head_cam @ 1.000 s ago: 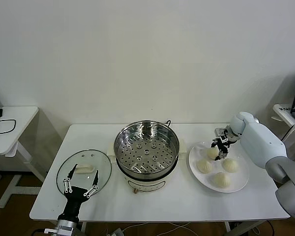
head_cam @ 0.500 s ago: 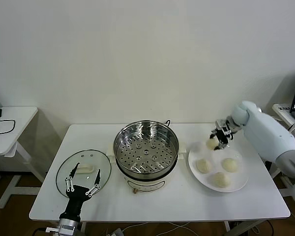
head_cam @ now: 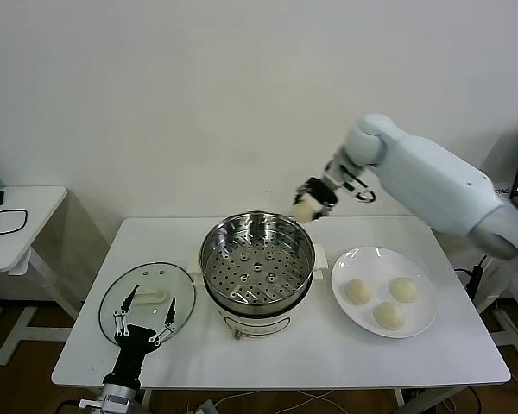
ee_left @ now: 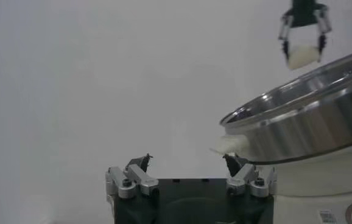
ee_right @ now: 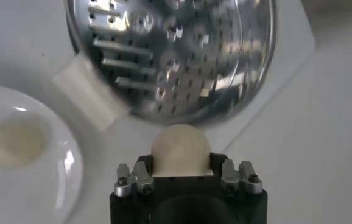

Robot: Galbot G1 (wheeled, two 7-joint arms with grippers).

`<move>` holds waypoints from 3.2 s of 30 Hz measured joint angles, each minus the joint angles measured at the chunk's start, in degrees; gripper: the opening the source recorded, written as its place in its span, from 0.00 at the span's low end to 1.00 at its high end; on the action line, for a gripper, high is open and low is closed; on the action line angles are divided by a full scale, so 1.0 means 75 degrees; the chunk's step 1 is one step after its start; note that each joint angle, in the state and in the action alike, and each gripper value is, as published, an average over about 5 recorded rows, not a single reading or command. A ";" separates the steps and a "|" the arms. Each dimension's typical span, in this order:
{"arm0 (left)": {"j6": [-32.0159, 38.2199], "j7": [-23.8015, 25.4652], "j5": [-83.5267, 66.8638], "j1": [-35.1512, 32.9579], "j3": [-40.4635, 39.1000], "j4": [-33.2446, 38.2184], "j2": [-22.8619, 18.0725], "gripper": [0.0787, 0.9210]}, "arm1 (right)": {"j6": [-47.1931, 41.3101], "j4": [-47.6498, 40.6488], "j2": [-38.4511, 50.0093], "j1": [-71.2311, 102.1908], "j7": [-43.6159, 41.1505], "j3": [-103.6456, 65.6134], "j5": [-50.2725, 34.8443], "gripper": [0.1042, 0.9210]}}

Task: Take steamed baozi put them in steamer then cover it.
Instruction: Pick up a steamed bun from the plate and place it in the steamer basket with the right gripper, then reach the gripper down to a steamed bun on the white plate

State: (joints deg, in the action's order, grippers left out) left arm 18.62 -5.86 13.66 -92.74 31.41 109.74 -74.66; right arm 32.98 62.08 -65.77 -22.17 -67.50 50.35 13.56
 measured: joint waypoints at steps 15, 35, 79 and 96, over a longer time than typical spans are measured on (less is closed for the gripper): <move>0.0030 -0.0012 -0.0078 0.0005 0.0091 0.0042 0.0001 0.88 | 0.1027 -0.0313 -0.1285 0.0612 0.0211 0.0100 0.1747 0.65; 0.0057 -0.0047 -0.0129 -0.0004 0.0182 0.0050 0.0002 0.88 | 0.0821 -0.0373 -0.1437 0.0752 -0.0052 0.0084 0.1982 0.88; -0.0045 -0.0052 -0.0023 0.0056 -0.0031 0.0173 -0.0070 0.88 | -0.4925 0.0073 0.3106 0.1486 0.0320 0.1347 -0.3398 0.88; 0.0026 -0.0070 -0.0031 0.0022 0.0050 0.0104 -0.0077 0.88 | -0.4970 -0.0944 0.2336 0.2122 0.0548 0.1013 -0.3116 0.88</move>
State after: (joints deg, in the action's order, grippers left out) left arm 18.82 -6.39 13.42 -92.58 31.78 110.52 -75.23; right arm -4.30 55.01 -48.25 -6.26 -63.39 57.95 -9.81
